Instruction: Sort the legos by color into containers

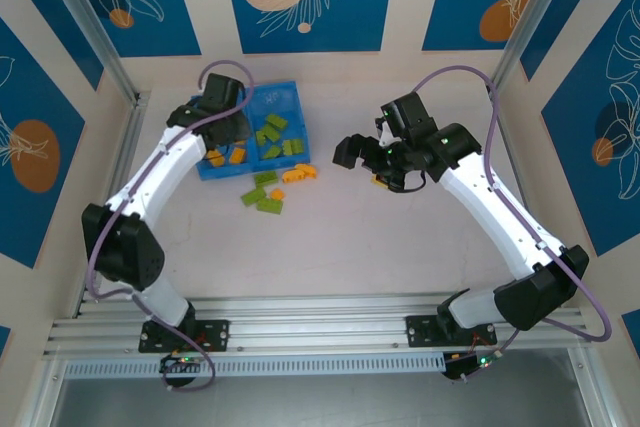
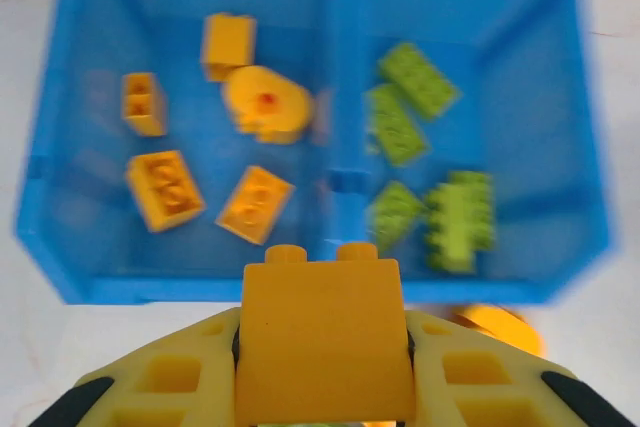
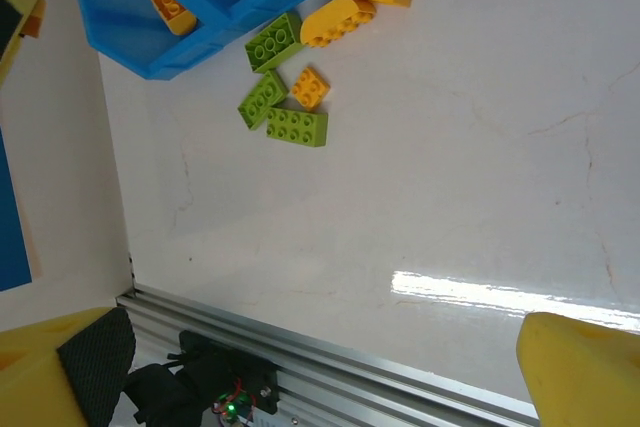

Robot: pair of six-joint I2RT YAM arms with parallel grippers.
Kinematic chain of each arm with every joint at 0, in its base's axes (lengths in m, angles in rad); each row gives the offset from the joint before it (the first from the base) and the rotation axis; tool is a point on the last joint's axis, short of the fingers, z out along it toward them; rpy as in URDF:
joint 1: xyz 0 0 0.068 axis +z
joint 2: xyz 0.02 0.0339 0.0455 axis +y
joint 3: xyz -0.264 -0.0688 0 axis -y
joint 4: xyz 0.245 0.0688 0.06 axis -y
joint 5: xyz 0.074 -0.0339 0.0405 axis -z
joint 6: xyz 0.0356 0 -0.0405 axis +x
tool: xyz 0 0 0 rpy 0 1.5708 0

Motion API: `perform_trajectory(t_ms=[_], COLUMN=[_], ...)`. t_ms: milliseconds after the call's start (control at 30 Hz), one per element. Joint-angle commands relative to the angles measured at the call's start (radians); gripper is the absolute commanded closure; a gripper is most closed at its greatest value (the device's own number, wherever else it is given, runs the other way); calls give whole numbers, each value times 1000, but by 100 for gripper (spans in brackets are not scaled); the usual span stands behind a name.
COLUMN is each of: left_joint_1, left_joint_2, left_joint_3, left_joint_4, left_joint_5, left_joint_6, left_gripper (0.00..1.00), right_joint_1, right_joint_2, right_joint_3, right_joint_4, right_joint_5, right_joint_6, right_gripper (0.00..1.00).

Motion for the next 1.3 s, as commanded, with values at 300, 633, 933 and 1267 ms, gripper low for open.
perform_trajectory(t_ms=[300, 633, 933, 1267], left_joint_1=[161, 186, 170, 162], left_joint_2=[434, 215, -354, -851], left_joint_3=[348, 266, -70, -364], left_joint_4=[-159, -86, -58, -247], left_joint_5=[77, 177, 306, 373], left_joint_6=[-60, -59, 127, 344], left_gripper=[56, 45, 47, 47], right_joint_1=[18, 70, 310, 384], right_joint_2=[37, 91, 334, 771], right_joint_3=[70, 113, 227, 457], right_joint_4=[-32, -27, 62, 87], right_joint_5=[-31, -14, 120, 114], right_joint_6=[31, 1, -333, -485], right_gripper=[0, 0, 6, 11])
